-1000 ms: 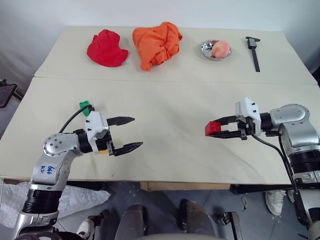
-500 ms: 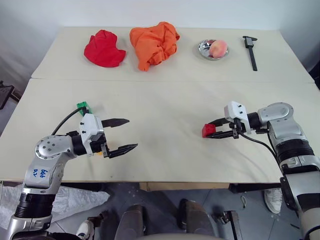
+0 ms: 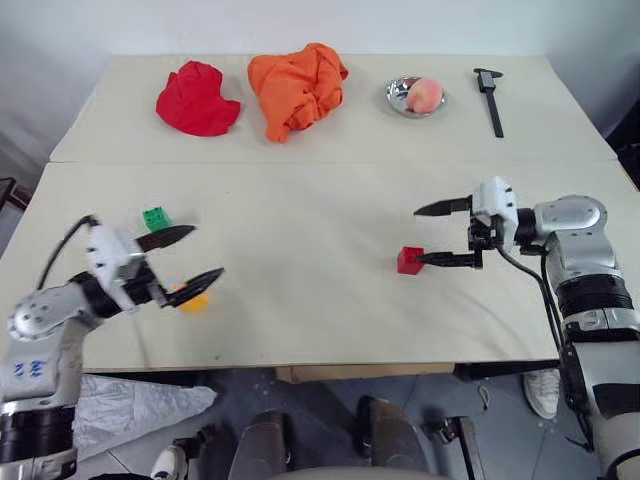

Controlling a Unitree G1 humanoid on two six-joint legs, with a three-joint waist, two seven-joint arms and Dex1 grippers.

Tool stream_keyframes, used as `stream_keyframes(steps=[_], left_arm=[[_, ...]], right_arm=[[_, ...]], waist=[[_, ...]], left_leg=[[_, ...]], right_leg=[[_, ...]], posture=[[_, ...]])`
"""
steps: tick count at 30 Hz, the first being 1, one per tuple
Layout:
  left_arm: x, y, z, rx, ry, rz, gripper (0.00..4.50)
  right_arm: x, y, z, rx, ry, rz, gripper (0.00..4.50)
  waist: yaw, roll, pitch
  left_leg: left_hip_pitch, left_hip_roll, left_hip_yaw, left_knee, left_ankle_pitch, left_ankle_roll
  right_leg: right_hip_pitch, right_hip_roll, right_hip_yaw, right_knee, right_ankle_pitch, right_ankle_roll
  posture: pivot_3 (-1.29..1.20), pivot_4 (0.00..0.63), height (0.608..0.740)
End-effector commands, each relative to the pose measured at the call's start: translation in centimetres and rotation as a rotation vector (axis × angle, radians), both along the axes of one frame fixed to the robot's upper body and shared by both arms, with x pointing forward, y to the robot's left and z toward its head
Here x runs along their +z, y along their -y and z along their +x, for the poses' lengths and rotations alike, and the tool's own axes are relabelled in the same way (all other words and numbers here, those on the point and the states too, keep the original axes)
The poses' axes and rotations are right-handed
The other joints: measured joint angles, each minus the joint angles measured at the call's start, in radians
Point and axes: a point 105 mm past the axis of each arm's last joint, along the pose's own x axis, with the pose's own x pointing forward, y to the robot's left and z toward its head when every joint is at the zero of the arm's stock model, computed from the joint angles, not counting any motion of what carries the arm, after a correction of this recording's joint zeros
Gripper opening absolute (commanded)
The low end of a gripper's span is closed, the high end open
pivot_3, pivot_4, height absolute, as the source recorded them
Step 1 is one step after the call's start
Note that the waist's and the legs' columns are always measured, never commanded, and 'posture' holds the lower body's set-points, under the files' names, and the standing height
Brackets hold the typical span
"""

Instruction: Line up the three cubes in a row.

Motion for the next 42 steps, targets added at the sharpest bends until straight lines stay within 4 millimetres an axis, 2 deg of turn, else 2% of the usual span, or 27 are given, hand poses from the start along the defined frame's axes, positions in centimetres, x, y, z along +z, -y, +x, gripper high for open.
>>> stream_keyframes(steps=[1, 5, 9, 11, 14, 17, 20, 21, 23, 29, 31, 33, 36, 40, 42], left_arm=[[0.4, -2.4, -2.0, 0.095, -0.004, -0.038, 4.50], [-2.3, -7.2, -5.2, 0.361, -0.058, -0.114, 4.50], [-5.2, -10.7, -8.0, 0.542, -0.126, -0.161, 4.50], [-5.9, -11.5, -8.7, 0.600, -0.134, -0.171, 4.50], [-5.4, -12.0, -8.7, 0.663, -0.079, -0.203, 4.50], [-4.4, -11.1, -7.7, 0.650, -0.034, -0.236, 4.50], [-2.2, -8.6, -4.1, 0.602, 0.053, -0.275, 4.50], [-1.0, -7.5, -2.8, 0.573, 0.093, -0.302, 4.50], [-0.2, -6.4, -0.7, 0.576, 0.090, -0.306, 4.50], [-0.4, -5.5, 3.3, 0.681, -0.001, -0.320, 4.50], [-0.2, -3.0, 5.0, 0.670, -0.030, -0.324, 4.50], [0.0, -1.5, 5.9, 0.673, -0.044, -0.339, 4.50], [-0.4, -1.5, 7.3, 0.765, -0.074, -0.407, 4.50], [-1.3, -0.3, 9.2, 0.781, -0.099, -0.344, 4.50], [-1.4, -0.5, 9.9, 0.816, -0.110, -0.349, 4.50]], right_arm=[[1.9, -1.8, -2.3, 0.109, 0.022, 0.130, 4.48], [1.6, -5.1, -5.1, 0.169, -0.047, 0.299, 4.48], [0.4, -6.3, -6.8, 0.164, -0.086, 0.359, 4.48], [-0.1, -6.5, -7.2, 0.148, -0.074, 0.363, 4.48], [-0.8, -6.0, -7.2, 0.107, -0.038, 0.346, 4.48], [-1.4, -5.1, -7.1, 0.067, -0.018, 0.316, 4.48], [-1.7, -3.5, -7.0, -0.008, -0.021, 0.307, 4.48], [-1.7, -3.3, -7.0, -0.023, -0.023, 0.306, 4.48], [-1.9, -3.2, -7.1, -0.026, -0.030, 0.302, 4.48], [-2.1, -3.6, -7.2, -0.016, -0.038, 0.300, 4.48], [-2.0, -3.8, -7.3, -0.010, -0.044, 0.301, 4.48], [-2.0, -3.9, -7.4, -0.007, -0.050, 0.301, 4.48], [-2.3, -4.2, -7.4, -0.003, -0.063, 0.304, 4.48], [-2.7, -5.2, -7.6, 0.018, -0.081, 0.309, 4.48], [-2.7, -5.4, -7.6, 0.020, -0.084, 0.317, 4.48]], waist=[[0.001, 0.000, 0.000], [0.002, 0.000, 0.000], [0.012, 0.000, 0.000], [0.017, -0.001, -0.001], [0.029, -0.003, -0.002], [0.030, -0.004, -0.002], [0.040, -0.005, -0.003], [0.046, -0.006, -0.003], [0.048, -0.007, -0.004], [0.023, -0.007, -0.004], [0.026, -0.007, -0.004], [0.031, -0.007, -0.004], [0.039, -0.009, -0.005], [0.039, -0.009, -0.005], [0.039, -0.009, -0.005]], left_leg=[[0.000, 0.000, 0.000, 0.000, 0.000, 0.000], [0.000, 0.000, 0.000, 0.001, -0.001, 0.000], [0.000, 0.000, 0.000, 0.002, -0.003, 0.001], [0.001, 0.000, 0.001, 0.002, -0.004, 0.002], [0.001, 0.001, 0.001, 0.003, -0.005, 0.002], [0.001, 0.001, 0.001, 0.003, -0.005, 0.002], [0.001, 0.000, 0.001, 0.003, -0.005, 0.002], [0.001, 0.000, 0.000, 0.003, -0.005, 0.003], [0.001, 0.000, 0.001, 0.003, -0.005, 0.002], [0.003, 0.000, 0.003, 0.002, -0.005, 0.002], [0.003, 0.000, 0.003, 0.002, -0.005, 0.002], [0.002, 0.000, 0.003, 0.003, -0.005, 0.002], [0.002, -0.001, 0.002, 0.004, -0.005, 0.003], [0.003, 0.000, 0.002, 0.004, -0.005, 0.002], [0.003, 0.000, 0.002, 0.004, -0.005, 0.002]], right_leg=[[0.000, 0.000, 0.000, 0.000, 0.000, 0.000], [0.000, 0.000, 0.000, 0.001, 0.000, 0.000], [0.000, 0.000, 0.000, 0.001, 0.000, 0.000], [0.000, 0.000, 0.001, 0.001, 0.000, 0.000], [0.000, 0.000, 0.001, 0.001, 0.000, 0.000], [0.000, -0.001, 0.001, 0.000, 0.000, -0.001], [0.001, -0.001, 0.001, 0.001, 0.000, -0.001], [0.001, -0.001, 0.001, 0.001, 0.000, -0.001], [0.001, -0.001, 0.001, 0.002, 0.000, -0.001], [0.001, 0.000, 0.002, 0.001, 0.000, -0.001], [0.001, 0.000, 0.001, 0.001, 0.000, -0.001], [0.001, 0.000, 0.002, 0.001, 0.000, -0.001], [0.003, -0.001, 0.002, 0.000, 0.000, 0.000], [0.002, 0.000, 0.001, 0.000, 0.000, 0.000], [0.002, 0.000, 0.002, 0.000, 0.000, 0.000]], posture=[[0.00, 0.150, 0.740], [0.00, 0.150, 0.740], [0.00, 0.150, 0.740], [0.00, 0.150, 0.740], [0.00, 0.150, 0.740], [0.00, 0.150, 0.740], [0.00, 0.150, 0.740], [0.00, 0.150, 0.740], [0.00, 0.150, 0.740], [0.00, 0.150, 0.740], [0.00, 0.150, 0.740], [0.00, 0.150, 0.740], [0.00, 0.150, 0.740], [0.00, 0.150, 0.740], [0.00, 0.150, 0.740]])
